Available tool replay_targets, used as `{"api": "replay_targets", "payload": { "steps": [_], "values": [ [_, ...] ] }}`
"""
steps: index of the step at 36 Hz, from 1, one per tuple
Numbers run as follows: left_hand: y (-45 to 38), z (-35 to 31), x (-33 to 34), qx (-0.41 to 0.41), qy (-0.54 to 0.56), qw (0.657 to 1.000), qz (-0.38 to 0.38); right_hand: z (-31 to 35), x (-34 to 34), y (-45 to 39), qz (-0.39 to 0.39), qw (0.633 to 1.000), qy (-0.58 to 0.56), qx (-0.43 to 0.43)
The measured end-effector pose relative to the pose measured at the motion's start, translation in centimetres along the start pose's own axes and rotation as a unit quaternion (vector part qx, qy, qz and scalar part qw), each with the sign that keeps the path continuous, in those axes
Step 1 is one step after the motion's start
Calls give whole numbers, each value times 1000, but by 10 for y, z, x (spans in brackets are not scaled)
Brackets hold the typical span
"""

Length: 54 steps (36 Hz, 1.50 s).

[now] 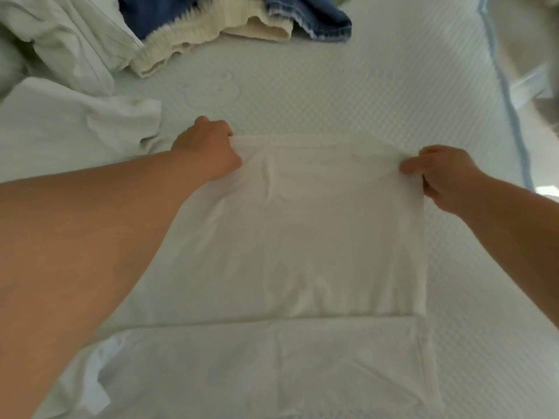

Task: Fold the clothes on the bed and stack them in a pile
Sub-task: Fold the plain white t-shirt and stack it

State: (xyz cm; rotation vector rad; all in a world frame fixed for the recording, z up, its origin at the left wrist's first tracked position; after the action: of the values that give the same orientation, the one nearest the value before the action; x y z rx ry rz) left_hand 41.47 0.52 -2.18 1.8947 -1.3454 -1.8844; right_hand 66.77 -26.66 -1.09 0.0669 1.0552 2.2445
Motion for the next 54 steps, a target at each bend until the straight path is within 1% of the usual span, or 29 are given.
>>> {"api": "replay_targets", "payload": {
  "steps": [3, 4, 7, 8, 9, 11, 12, 13, 14, 15, 16, 17, 18, 19, 20, 21, 23, 24, 26, 28, 32, 35, 37, 39, 42, 47, 50, 54],
  "values": [
    [2, 2, -14, 23, 34, 998, -54, 10, -6, -8, -32, 995, 97, -1],
    [3, 3, -17, 30, 43, 996, -69, 10, -3, -11, -32, 994, 101, 2],
    [6, 8, -17, 51, 49, 993, -95, 6, 18, -19, 8, 1000, 1, 13],
    [6, 9, -16, 58, 53, 992, -97, 7, 25, -21, 37, 999, -29, 18],
    [6, 10, -15, 63, 59, 991, -98, 8, 34, -24, 89, 995, -41, 30],
    [6, 11, -16, 76, 76, 989, -98, 13, 59, -23, 220, 973, -4, 63],
    [6, 11, -16, 82, 82, 988, -97, 17, 67, -21, 258, 962, 35, 76],
    [6, 12, -17, 86, 86, 988, -96, 20, 70, -21, 263, 957, 91, 84],
    [6, 12, -18, 87, 88, 988, -93, 24, 67, -24, 245, 951, 171, 80],
    [6, 12, -18, 87, 90, 988, -91, 31, 65, -27, 214, 934, 277, 69],
    [5, 12, -19, 87, 90, 988, -89, 40, 64, -28, 180, 909, 372, 52],
    [6, 11, -20, 88, 89, 988, -87, 51, 64, -29, 149, 889, 433, 23],
    [7, 10, -21, 89, 88, 988, -86, 58, 65, -28, 141, 891, 432, 2],
    [7, 10, -22, 90, 88, 988, -87, 59, 67, -27, 160, 913, 376, 2],
    [8, 11, -24, 90, 88, 988, -88, 58, 68, -24, 191, 936, 296, 10],
    [9, 12, -24, 89, 88, 988, -88, 57, 69, -21, 222, 947, 233, 21],
    [10, 16, -25, 85, 85, 989, -86, 55, 68, -17, 269, 950, 153, 33],
    [10, 18, -25, 82, 85, 989, -85, 53, 67, -15, 285, 947, 141, 38],
    [10, 21, -24, 73, 92, 990, -85, 47, 57, -15, 289, 944, 151, 53],
    [10, 21, -25, 70, 99, 989, -89, 45, 39, -19, 256, 948, 176, 64],
    [6, 12, -27, 90, 90, 986, -108, 54, 5, -34, 117, 967, 225, 30],
    [1, 14, -24, 75, 60, 989, -114, 51, 7, -42, 53, 952, 300, 8],
    [-3, 20, -20, 48, 23, 994, -98, 45, 8, -45, 19, 958, 287, -7],
    [-6, 29, -16, 15, -12, 997, -79, 42, 7, -46, -3, 972, 235, -14],
    [-8, 39, -17, -7, -47, 997, -59, 38, 7, -44, -1, 983, 181, -21],
    [-8, 51, -21, -23, -115, 992, -37, 36, 5, -41, 29, 984, 176, -14],
    [-3, 53, -26, -10, -133, 989, -57, 31, -2, -40, 38, 984, 172, 17],
    [10, 56, -32, 5, -123, 989, -87, 24, 1, -31, 85, 979, 173, 66]
  ]
}}
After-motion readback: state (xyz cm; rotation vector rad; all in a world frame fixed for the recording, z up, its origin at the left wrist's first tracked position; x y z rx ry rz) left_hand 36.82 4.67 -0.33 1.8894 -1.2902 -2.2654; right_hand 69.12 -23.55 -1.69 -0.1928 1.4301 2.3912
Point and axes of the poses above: each hand's wrist, its own y-axis away from the middle knuckle, its own x-axis out of the palm, z = x × y, the point moved 10 cm from there along -y, towards the middle knuckle, and after that the axes turned 15 degrees about z, right-handed, at the moved point
